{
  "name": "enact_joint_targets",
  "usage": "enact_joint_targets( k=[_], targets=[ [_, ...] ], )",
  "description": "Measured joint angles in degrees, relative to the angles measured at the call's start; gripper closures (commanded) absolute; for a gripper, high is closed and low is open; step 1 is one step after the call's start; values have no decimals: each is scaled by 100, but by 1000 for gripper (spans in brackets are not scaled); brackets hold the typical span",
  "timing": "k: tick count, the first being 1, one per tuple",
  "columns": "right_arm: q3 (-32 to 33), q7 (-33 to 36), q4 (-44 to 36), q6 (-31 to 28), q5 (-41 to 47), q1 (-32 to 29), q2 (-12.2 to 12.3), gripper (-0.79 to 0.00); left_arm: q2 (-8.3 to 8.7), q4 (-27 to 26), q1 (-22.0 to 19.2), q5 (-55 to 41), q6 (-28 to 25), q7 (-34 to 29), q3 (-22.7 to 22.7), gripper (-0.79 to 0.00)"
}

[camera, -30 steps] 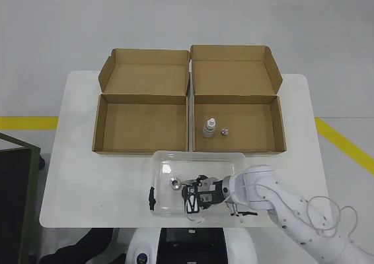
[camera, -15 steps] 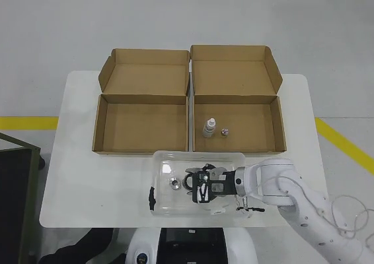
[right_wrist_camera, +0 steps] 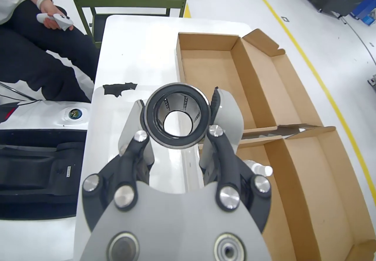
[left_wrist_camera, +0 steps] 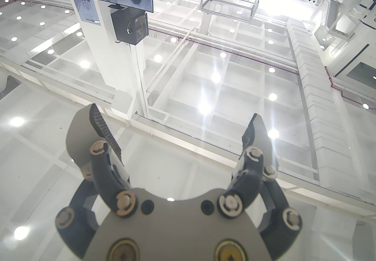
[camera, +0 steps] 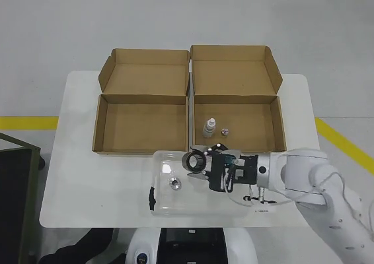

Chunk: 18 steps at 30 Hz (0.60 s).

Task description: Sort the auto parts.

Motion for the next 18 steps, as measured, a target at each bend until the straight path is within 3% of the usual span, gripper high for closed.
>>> enact_joint_targets(
  k=[18],
  targets=[
    [205, -546, -97, 170, 42, 264, -24, 0, 0, 0, 0, 0, 0, 0, 0, -785]
  ],
)
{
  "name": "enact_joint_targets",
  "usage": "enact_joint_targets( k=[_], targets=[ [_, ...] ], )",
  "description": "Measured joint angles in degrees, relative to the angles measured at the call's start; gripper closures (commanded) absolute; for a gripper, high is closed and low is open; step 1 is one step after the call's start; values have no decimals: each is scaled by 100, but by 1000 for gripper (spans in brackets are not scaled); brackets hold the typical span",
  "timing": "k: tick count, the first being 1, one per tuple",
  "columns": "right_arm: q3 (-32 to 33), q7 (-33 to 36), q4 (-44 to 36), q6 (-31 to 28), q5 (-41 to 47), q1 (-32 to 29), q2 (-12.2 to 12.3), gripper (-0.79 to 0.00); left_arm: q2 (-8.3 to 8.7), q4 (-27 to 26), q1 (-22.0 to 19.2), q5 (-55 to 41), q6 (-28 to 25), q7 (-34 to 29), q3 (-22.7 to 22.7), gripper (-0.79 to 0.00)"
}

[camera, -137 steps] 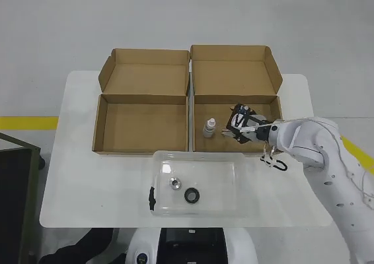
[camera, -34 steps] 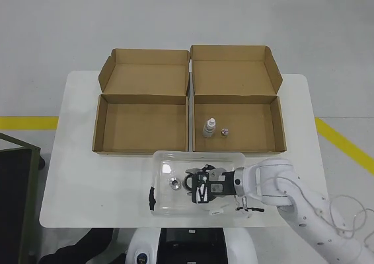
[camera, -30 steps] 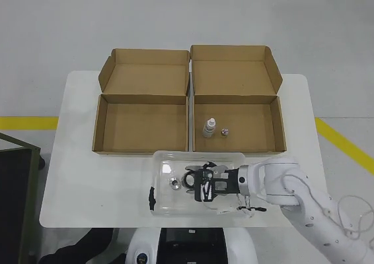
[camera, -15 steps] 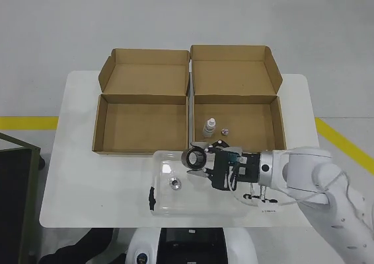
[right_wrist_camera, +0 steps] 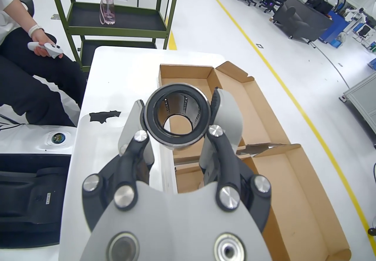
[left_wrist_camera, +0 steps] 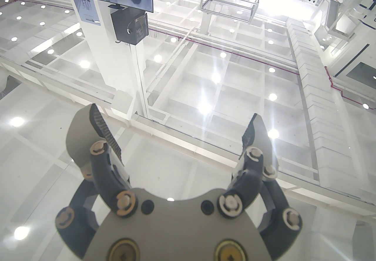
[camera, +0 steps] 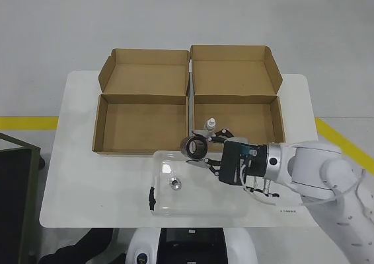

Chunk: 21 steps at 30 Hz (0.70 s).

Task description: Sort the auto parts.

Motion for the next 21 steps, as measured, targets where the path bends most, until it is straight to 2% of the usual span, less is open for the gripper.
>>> enact_joint_targets(
  k=[10, 21],
  targets=[
    [-111, -85, 223, 13, -4, 141, -28, 0, 0, 0, 0, 0, 0, 0, 0, -785],
    [-851, 117, 784, 229, -322, 581, -176, 0, 0, 0, 0, 0, 0, 0, 0, -785]
  ],
)
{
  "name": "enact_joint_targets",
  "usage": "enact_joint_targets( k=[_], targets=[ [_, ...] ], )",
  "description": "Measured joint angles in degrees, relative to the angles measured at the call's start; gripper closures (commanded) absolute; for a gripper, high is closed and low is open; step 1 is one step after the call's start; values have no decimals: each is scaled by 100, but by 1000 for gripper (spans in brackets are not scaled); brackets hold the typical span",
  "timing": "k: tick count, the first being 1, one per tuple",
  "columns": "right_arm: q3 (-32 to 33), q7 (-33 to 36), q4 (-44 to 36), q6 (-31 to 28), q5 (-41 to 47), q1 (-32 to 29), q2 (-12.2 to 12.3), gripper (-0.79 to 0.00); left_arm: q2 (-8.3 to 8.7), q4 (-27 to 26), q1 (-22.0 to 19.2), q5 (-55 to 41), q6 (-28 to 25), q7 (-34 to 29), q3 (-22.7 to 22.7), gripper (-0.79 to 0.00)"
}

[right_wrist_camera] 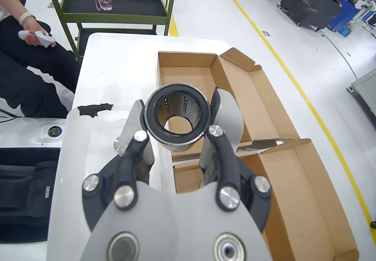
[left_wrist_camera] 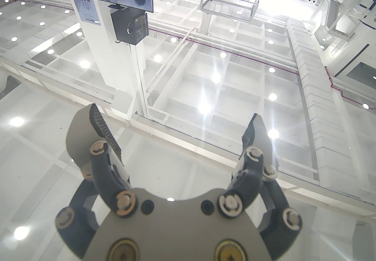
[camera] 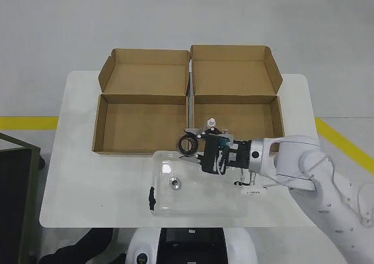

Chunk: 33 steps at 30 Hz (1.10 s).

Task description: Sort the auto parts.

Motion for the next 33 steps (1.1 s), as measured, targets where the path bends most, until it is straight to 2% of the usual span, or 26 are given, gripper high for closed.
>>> enact_joint_targets(
  k=[15, 23, 33],
  targets=[
    [-1301, 13, 1299, 695, -392, 1196, -495, 0, 0, 0, 0, 0, 0, 0, 0, -785],
    [-1973, -86, 2198, 909, -147, 1763, -873, 0, 0, 0, 0, 0, 0, 0, 0, -785],
    [-2425, -16, 3242, 993, 108, 2185, -1256, 0, 0, 0, 0, 0, 0, 0, 0, -785]
  ],
)
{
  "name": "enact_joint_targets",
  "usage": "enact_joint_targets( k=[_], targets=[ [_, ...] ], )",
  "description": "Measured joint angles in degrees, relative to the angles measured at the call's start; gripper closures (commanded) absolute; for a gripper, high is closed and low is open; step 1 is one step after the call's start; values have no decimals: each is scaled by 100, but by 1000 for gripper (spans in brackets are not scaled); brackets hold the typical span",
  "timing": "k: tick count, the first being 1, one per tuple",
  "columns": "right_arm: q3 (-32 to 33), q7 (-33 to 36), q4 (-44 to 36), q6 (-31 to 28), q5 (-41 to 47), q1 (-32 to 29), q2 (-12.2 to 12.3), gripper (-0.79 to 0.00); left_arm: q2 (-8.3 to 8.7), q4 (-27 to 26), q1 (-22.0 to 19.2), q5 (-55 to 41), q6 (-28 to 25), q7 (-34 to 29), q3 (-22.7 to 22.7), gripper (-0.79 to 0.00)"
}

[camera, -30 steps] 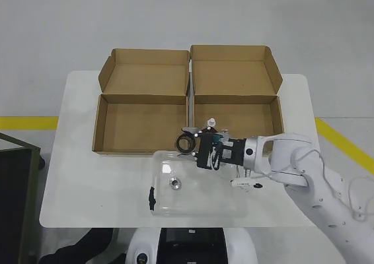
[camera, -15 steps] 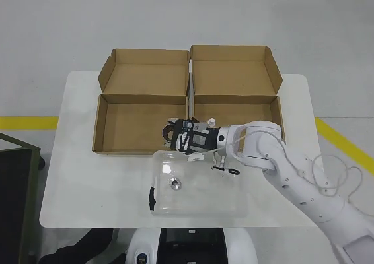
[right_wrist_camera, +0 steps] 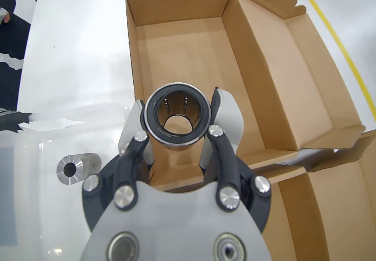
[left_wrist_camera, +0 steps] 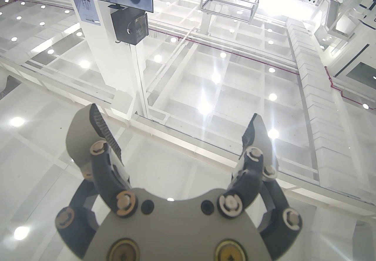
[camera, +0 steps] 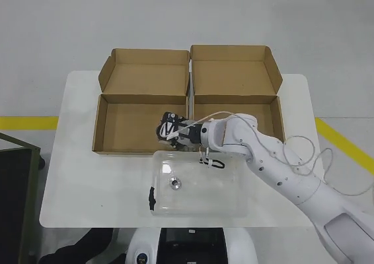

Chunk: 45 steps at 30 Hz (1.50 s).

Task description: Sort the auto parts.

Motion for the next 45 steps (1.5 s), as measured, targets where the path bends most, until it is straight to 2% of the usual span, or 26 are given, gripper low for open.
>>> enact_joint_targets(
  k=[6, 11, 19, 21, 25, 26, 30, 37, 45],
  targets=[
    [-124, 50, 429, 7, 78, 127, -169, -9, 0, 0, 0, 0, 0, 0, 0, -785],
    [-209, 87, 747, -3, 135, 182, -296, -117, 0, 0, 0, 0, 0, 0, 0, -785],
    [-276, 156, 1142, -46, 183, 239, -456, -228, 0, 0, 0, 0, 0, 0, 0, -785],
    [-277, 180, 1212, -58, 185, 246, -488, -299, 0, 0, 0, 0, 0, 0, 0, -785],
    [-272, 224, 1311, -94, 180, 253, -539, -385, 0, 0, 0, 0, 0, 0, 0, -785],
    [-269, 236, 1334, -105, 173, 253, -552, -502, 0, 0, 0, 0, 0, 0, 0, -785],
    [-245, 261, 1391, -136, 149, 248, -589, -613, 0, 0, 0, 0, 0, 0, 0, -785],
    [-71, 214, 1302, -168, 70, 233, -593, -637, 0, 0, 0, 0, 0, 0, 0, -785],
    [411, 146, 576, -235, -103, 113, -459, -686, 0, 0, 0, 0, 0, 0, 0, -785]
  ],
)
